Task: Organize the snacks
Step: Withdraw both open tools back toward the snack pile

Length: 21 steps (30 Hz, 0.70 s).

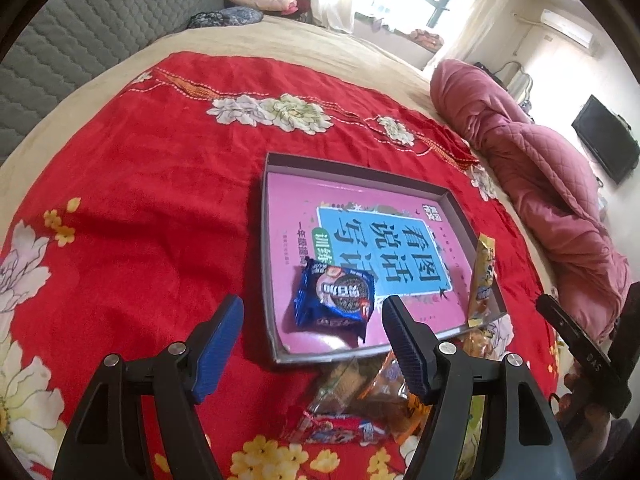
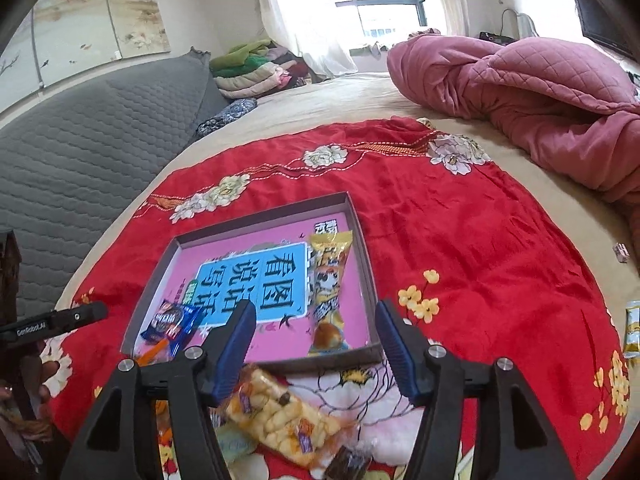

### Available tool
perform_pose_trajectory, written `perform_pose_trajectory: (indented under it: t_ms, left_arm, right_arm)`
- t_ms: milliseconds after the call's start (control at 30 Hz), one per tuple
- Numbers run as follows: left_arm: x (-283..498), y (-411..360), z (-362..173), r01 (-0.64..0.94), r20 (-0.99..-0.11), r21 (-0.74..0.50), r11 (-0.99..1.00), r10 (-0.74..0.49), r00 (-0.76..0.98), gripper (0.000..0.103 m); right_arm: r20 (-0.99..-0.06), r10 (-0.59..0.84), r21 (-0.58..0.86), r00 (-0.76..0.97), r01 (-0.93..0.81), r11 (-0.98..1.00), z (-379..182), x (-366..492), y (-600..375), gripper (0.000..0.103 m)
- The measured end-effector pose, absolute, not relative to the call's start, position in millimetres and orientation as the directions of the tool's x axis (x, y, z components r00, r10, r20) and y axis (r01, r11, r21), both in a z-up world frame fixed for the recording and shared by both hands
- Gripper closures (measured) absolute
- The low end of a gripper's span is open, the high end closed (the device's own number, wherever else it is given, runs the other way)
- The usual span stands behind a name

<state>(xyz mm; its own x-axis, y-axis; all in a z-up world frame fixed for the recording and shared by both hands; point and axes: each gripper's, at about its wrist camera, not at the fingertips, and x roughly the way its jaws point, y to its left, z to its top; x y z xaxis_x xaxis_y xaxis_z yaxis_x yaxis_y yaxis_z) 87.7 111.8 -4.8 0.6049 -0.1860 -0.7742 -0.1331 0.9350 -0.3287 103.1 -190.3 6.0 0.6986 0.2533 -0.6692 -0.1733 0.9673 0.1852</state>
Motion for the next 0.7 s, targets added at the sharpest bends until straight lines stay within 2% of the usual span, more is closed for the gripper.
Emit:
perform_pose_trajectory:
  t_ms: [433,700]
  left_arm:
    - [63.2,112.6,-11.7,-0.161,-0.804,-0.309,0.938,-0.167,0.57,0.029]
    - [49.5,104.2,-23.0,-0.138,-0.832,-0.308,0.941,-0.196,0.52,0.029]
  right_arm:
    - [-0.69,0.267,0.19,0.673,-0.188,0.964,3.4,78.8,-194.4,0.039]
    - [-0.704,0.262,0.192,0.66,-0.178,0.965,-1.2,72.1,-199.7,0.039]
